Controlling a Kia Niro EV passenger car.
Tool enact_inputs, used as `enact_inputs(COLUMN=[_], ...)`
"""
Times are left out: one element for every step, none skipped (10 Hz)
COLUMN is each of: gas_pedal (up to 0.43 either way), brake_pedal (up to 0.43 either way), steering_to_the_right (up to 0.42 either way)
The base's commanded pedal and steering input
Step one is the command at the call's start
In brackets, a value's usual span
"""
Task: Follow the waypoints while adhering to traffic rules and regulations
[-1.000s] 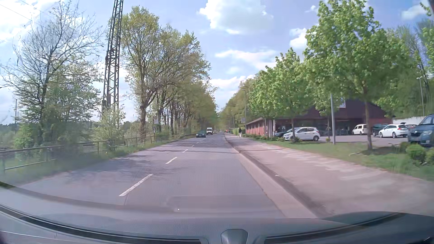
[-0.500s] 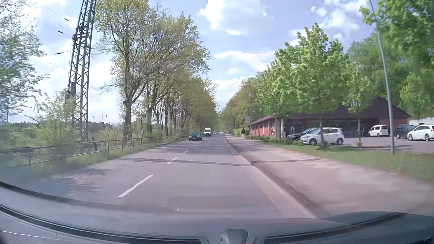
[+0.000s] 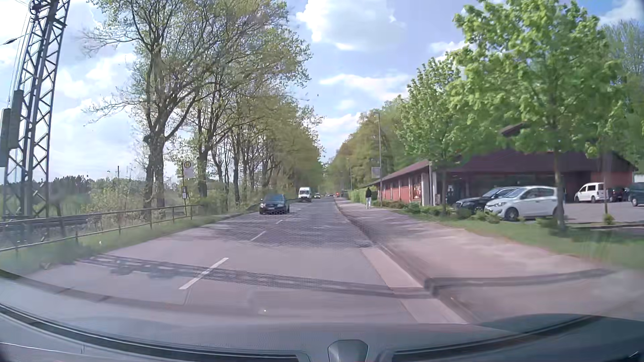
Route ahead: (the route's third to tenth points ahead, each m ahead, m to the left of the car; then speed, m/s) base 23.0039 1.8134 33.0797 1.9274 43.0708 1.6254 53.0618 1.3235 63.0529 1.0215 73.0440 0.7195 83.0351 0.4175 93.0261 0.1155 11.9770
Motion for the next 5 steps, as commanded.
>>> enact_inputs(gas_pedal=[0.118, 0.118, 0.118, 0.118, 0.118], brake_pedal=[0.000, 0.000, 0.000, 0.000, 0.000], steering_to_the_right=[-0.003, -0.003, -0.003, -0.003, -0.003])
